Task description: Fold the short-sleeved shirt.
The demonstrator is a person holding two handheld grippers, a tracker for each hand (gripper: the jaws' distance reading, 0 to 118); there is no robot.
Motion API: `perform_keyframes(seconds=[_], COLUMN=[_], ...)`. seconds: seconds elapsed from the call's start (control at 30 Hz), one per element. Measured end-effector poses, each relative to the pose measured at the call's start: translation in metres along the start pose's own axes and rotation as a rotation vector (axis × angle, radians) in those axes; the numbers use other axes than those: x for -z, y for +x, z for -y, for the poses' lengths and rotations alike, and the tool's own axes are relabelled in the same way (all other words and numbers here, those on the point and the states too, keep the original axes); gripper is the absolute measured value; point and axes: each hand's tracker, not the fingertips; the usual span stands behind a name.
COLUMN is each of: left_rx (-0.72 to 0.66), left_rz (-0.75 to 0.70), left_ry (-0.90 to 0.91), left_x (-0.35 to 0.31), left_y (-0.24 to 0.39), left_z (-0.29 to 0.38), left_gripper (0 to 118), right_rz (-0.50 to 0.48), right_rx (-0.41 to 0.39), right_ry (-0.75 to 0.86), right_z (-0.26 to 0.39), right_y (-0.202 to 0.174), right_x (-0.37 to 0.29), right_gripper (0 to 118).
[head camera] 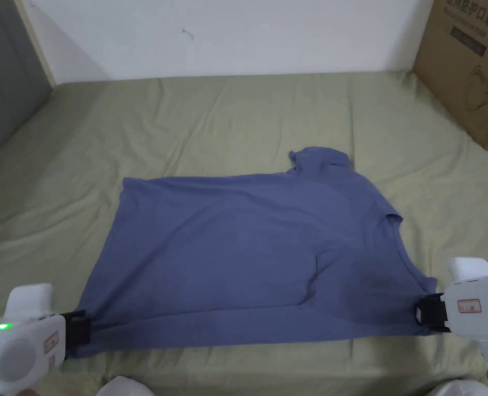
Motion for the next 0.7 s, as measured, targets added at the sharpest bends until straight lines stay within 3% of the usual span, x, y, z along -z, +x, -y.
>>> perform_keyframes(seconds=[0.03,0.07,0.2,0.23,0.33,0.37,0.43,0.63,0.67,0.7], left_rx=[-0.021,-0.033,-0.034,-0.038,-0.065,-0.068,-0.065,-0.119,-0.099,-0.089], left_rz=[0.015,0.018,0.037,0.051,0.115,0.103,0.058,0.083,0.070,0.065], left_ry=[0.002,0.022,0.066,0.082,0.099,0.101,0.124,0.060,0.060,0.070], left_x=[-0.003,-0.009,-0.036,-0.045,-0.058,-0.056,-0.051,-0.033,-0.032,-0.032], left_y=[-0.001,-0.002,0.000,0.001,0.003,0.001,0.000,-0.010,-0.009,-0.009], left_z=[-0.001,-0.002,-0.002,0.002,0.015,0.024,0.039,0.052,0.049,0.047], left_gripper=[107,108,105,99,11,1,0,0,8,31], right_rz=[0.021,0.031,0.014,0.011,0.081,0.139,0.152,0.098,0.091,0.085], right_rx=[0.007,0.021,0.052,0.049,-0.014,-0.023,-0.023,0.053,0.056,0.061], right_ry=[0.008,0.019,0.058,0.082,0.169,0.190,0.206,0.135,0.131,0.121], right_z=[0.001,0.002,0.009,0.012,0.029,0.035,0.046,0.057,0.057,0.055], right_y=[0.001,0.002,0.010,0.010,0.000,-0.002,-0.005,0.011,0.013,0.009], right_x=[-0.001,-0.002,-0.022,-0.027,-0.041,-0.042,-0.042,-0.023,-0.021,-0.022], right_gripper=[63,80,78,74,27,5,0,0,0,0])
